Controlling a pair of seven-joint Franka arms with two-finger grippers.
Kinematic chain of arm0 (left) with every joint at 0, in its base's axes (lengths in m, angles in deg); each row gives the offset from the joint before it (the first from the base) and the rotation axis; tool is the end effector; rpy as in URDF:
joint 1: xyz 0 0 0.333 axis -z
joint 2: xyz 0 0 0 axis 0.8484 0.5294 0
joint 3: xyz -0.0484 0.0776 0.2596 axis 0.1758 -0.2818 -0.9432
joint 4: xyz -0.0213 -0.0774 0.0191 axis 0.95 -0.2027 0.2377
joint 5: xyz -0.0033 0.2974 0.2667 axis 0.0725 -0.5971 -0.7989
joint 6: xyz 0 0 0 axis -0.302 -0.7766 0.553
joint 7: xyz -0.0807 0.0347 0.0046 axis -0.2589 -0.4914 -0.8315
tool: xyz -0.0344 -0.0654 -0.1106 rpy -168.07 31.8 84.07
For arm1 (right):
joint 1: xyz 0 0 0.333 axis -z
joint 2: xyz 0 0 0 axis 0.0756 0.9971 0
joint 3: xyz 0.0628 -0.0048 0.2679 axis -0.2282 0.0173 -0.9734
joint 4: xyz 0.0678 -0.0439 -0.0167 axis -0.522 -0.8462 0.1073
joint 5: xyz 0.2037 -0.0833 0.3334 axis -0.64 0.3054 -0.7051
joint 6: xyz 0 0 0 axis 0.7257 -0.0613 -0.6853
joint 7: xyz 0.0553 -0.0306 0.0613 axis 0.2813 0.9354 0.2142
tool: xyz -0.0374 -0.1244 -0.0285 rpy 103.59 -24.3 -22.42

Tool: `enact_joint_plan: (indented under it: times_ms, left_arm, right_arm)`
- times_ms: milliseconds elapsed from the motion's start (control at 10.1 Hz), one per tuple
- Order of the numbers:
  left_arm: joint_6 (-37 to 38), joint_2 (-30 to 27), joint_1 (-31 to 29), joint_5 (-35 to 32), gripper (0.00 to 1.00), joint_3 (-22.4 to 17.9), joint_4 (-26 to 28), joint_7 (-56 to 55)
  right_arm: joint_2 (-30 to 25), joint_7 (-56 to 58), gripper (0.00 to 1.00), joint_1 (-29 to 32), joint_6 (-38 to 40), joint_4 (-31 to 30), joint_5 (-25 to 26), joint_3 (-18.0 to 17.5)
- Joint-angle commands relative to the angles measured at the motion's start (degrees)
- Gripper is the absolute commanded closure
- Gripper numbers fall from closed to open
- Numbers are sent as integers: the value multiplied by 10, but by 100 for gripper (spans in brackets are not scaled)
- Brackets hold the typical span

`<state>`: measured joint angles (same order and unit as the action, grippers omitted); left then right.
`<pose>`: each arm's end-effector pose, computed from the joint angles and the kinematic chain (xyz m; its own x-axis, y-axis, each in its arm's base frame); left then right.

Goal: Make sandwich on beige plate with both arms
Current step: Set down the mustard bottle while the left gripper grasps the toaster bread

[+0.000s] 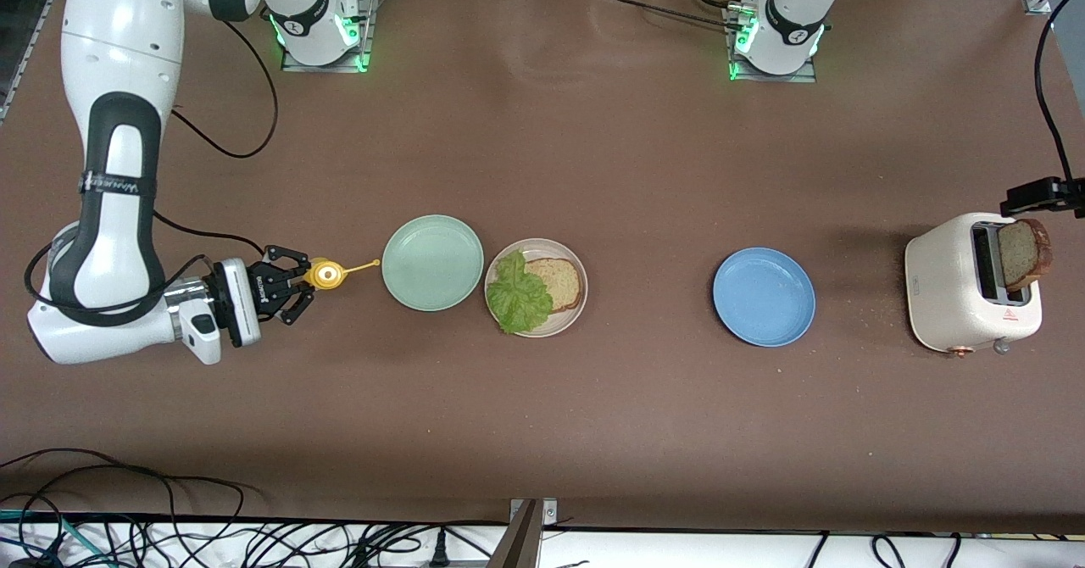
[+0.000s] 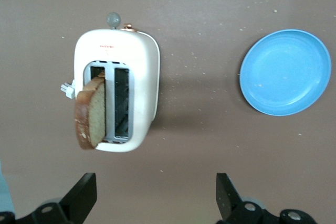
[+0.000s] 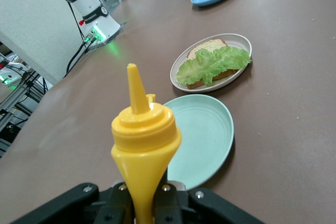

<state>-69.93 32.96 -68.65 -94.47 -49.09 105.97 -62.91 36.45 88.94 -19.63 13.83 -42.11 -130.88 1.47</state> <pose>0.5905 0.1555 0.4597 0.9858 -0.0032 -0.1679 -0.0124 -0.9985 -0.0536 0.6447 0.0451 0.2094 0.2373 0.6281 0.7410 0.8883 0.1685 -0.4273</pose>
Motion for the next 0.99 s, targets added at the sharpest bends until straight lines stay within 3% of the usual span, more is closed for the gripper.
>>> enact_joint_plan:
  times_ms: [0,297,496,892]
  left_arm:
    - [-40,17,-17,-17,0,6,8,16]
    - [-127,22,-45,-41,0,7,71,34]
    - [-186,23,-67,-41,0,7,107,55]
    - [-264,22,-100,-41,0,7,175,91]
  right_arm:
    - [31,117,100,31,30,-18,-60,-13]
    - [75,194,100,77,92,-18,-102,-30]
    - [88,219,100,95,112,-19,-104,-51]
    - [107,225,100,93,92,-18,-117,-61]
